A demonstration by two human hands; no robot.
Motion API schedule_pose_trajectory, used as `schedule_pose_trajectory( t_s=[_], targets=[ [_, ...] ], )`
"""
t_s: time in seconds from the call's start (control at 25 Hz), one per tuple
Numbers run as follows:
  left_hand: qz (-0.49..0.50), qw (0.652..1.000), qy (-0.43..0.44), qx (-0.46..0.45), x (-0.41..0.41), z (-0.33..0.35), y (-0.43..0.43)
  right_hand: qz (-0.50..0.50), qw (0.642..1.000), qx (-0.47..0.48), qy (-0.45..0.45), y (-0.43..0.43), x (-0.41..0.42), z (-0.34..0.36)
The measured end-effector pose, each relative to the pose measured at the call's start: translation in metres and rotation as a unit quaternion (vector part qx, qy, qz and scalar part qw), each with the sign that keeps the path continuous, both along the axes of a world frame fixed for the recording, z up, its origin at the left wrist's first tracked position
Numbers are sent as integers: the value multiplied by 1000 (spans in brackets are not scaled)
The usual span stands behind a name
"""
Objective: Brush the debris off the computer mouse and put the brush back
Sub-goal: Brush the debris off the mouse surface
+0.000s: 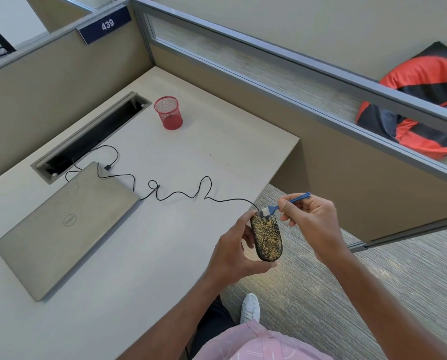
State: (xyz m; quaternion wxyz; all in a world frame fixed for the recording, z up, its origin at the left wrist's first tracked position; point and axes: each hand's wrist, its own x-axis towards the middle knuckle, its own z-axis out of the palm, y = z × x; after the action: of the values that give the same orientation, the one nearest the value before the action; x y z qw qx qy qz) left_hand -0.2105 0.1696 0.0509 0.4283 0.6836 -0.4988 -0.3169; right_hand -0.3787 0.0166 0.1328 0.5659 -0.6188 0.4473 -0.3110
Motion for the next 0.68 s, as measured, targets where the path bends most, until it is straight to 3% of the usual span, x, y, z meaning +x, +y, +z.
schedule_pose_trajectory(
  t_s=[0.68],
  targets=[
    [-12,1000,13,25,2,2,-9,16,990,-125,59,7,-11,7]
  ],
)
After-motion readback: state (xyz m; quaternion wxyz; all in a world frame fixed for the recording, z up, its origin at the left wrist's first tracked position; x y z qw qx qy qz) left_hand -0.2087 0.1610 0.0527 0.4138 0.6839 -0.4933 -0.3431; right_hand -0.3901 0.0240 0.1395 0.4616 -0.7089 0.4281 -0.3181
